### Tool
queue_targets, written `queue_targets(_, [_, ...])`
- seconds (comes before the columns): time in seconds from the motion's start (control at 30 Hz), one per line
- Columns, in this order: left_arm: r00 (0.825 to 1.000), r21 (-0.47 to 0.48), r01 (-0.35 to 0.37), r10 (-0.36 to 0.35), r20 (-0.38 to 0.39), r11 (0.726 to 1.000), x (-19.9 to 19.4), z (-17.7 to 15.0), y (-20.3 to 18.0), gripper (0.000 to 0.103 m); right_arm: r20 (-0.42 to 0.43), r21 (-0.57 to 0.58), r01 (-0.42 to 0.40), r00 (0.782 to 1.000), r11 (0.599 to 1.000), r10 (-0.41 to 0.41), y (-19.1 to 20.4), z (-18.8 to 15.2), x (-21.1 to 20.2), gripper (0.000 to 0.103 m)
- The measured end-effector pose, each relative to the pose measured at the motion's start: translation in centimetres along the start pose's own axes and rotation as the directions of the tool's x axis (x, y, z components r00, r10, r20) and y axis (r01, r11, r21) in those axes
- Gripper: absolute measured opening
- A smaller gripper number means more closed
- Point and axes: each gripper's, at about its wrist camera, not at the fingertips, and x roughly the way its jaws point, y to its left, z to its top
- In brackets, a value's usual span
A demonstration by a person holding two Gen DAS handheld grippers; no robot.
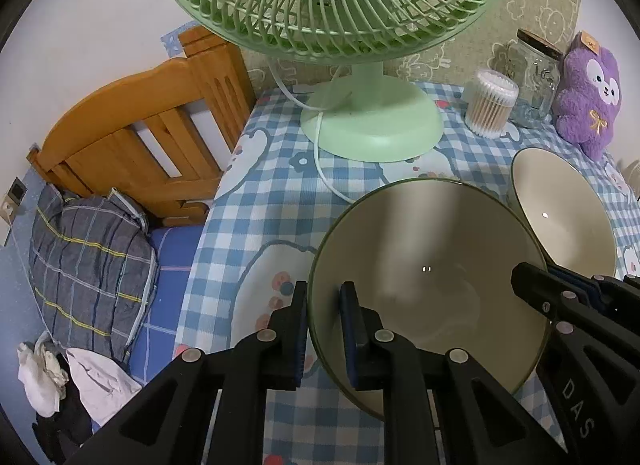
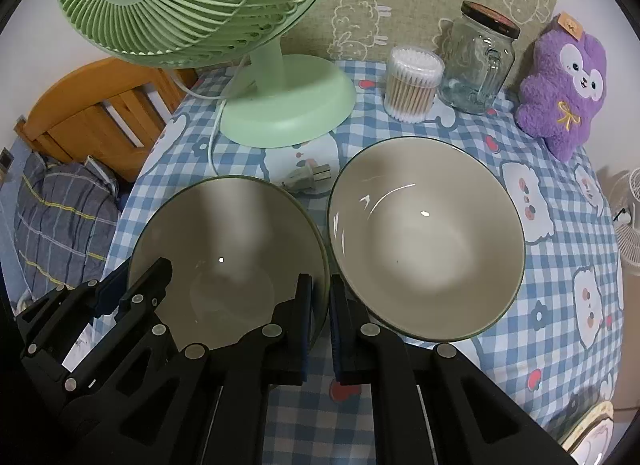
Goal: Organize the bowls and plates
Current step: 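Lift the small bowl with both tools and carry it over the large bowl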
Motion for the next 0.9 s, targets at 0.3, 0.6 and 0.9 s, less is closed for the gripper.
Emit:
queue_targets(0.3, [1.000, -0.004, -0.006, 0.006, 0.016, 1.000, -1.8, -0.5, 0.1, 0.012, 0.025, -0.016, -0.007, 1.000, 1.000, 0.007, 0.0, -0.6, -1.7, 0.011])
queue_targets(0.6, [1.000, -0.009, 0.008, -0.008, 0.023, 1.000, -4.3, -1.6, -0.9, 0.011, 0.029, -0.002, -0.016, 0.999, 1.000, 0.016, -1.2, -1.9, -3.9, 0.011])
queue_targets(0.9, [0.998, 0.001, 0.010, -0.010, 0.056, 1.000, -8.0, -3.0, -2.4, 0.011, 0.068, 0.005, -0.014, 0.998, 1.000, 0.014, -2.5, -4.0, -7.6, 0.011])
